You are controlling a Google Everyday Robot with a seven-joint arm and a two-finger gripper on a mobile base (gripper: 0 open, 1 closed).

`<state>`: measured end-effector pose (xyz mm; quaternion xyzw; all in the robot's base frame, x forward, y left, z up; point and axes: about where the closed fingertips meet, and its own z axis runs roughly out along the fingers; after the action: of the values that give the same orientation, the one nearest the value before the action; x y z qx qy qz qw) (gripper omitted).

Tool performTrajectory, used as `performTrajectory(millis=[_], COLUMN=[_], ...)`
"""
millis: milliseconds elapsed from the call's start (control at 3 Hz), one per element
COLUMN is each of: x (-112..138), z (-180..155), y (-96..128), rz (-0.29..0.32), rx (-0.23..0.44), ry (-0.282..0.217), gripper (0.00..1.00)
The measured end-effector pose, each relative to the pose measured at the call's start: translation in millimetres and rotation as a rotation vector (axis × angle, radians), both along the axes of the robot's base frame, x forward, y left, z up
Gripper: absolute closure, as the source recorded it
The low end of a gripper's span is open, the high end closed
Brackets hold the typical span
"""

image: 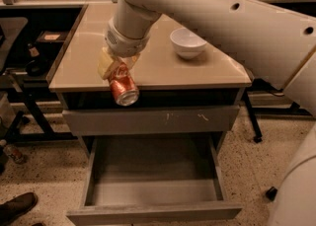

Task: Place coke can into middle drawer

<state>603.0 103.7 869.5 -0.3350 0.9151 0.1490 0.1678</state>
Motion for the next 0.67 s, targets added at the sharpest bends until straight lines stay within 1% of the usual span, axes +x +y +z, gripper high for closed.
performTrajectory(millis=[333,667], x=[0.0,-20.5], z=[0.0,-13.9], y=[0.0,-1.5], rz=[0.0,-0.008], rx=[0.0,0.006], ry=[0.0,0.041], gripper=[1.0,1.0])
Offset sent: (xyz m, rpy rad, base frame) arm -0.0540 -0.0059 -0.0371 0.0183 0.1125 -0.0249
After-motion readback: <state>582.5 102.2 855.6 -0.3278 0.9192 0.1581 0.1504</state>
